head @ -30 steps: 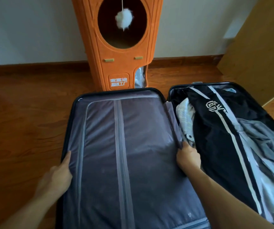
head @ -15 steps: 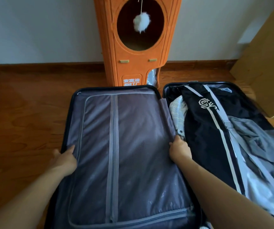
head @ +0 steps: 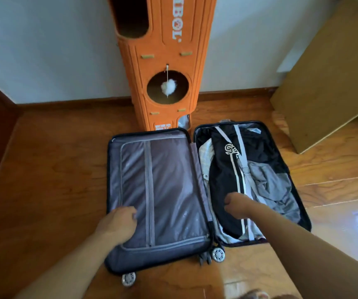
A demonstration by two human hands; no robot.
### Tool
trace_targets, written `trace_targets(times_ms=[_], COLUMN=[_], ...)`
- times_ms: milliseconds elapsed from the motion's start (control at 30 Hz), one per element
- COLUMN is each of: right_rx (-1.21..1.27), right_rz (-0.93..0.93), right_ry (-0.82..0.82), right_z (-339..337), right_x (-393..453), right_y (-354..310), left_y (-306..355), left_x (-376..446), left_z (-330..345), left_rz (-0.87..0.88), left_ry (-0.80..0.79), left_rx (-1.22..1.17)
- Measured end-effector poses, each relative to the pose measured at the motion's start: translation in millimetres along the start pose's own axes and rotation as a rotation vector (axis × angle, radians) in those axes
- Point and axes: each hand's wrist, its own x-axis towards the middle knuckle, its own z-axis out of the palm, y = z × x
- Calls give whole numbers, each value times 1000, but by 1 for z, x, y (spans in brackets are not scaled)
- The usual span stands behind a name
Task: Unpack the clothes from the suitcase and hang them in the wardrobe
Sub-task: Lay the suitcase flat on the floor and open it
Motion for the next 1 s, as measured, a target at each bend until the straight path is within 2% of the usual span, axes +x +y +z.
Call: trace_targets(times_ms=[133,267,333,467,600,733,867,1000], right_rx=[1,86,132,71,-38,10,47,29], right_rz=[15,-61,-133,-346,-619,-964,-1350,-1561], right_ry=[28,54,77,64,109,137,80,7], right_z=[-88,-157,-178,-208,-232,-221,-186,-143], right_x=[-137,-247,-281,-341,-399,-504,-634,-732], right_y=[-16,-53,-73,-133,-220,-324,-397,-432], left_y=[7,8,3,-16,-22,-31,-59,-88], left_x=[-125,-250,-301,-389,-484,-606,-753,-897], left_z=[-118,-211,-243,-285,-297,-286,-280,-254], left_rz=[-55,-57,-73,-148,-251,-398,-563,-782], left_ry=[33,117,158,269,552,785,1018,1226], left_rx=[-138,-320,-409,-500,-543,-506,-263,70])
